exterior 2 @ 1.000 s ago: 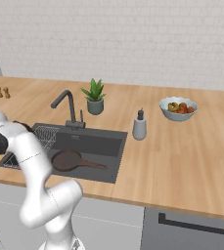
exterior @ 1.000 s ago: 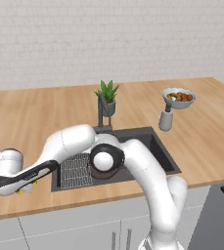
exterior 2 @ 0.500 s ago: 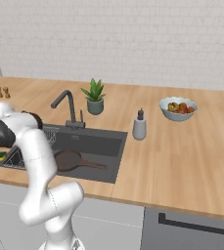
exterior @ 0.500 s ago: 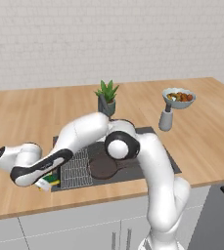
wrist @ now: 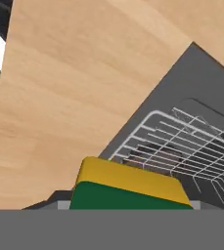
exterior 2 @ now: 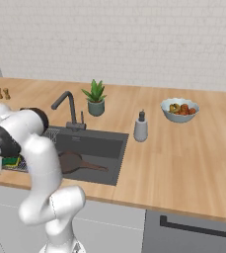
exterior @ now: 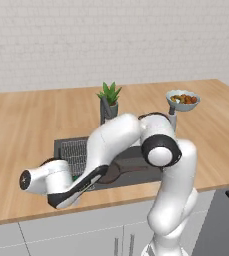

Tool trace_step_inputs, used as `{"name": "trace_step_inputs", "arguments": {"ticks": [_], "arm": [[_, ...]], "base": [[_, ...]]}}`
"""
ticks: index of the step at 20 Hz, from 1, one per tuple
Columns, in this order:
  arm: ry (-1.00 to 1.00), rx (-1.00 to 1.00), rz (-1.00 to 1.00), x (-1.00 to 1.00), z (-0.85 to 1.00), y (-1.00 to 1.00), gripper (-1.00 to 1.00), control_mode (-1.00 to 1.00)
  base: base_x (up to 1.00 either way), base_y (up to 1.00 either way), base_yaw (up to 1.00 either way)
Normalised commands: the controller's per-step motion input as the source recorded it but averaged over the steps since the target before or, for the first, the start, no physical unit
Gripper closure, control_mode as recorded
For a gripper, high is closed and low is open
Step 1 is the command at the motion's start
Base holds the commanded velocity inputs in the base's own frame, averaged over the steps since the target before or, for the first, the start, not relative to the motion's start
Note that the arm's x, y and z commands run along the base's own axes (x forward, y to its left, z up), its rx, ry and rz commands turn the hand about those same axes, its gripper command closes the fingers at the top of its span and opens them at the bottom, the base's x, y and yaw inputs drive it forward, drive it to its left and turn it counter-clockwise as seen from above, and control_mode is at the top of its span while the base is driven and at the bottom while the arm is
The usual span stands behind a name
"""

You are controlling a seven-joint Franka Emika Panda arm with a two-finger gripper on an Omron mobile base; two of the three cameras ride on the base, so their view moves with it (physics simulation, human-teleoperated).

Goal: Pick the pan and sponge and place them into the sink. Then turn on the water.

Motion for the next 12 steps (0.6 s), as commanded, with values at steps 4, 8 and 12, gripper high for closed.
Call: {"name": "trace_step_inputs", "arguments": {"ticks": [4,8,12], "arm": [[-0.14,0.22,-0.15,0.00,0.93,-0.97,1.00,-1.00],[-0.01,0.23,-0.07,0.00,1.00,-0.89,1.00,-1.00],[-0.01,0.17,-0.12,0.00,0.81,-0.93,1.00,-1.00]], "base": [[0.00,0.00,0.00],[0.00,0.00,0.00],[0.00,0.00,0.00]]}}
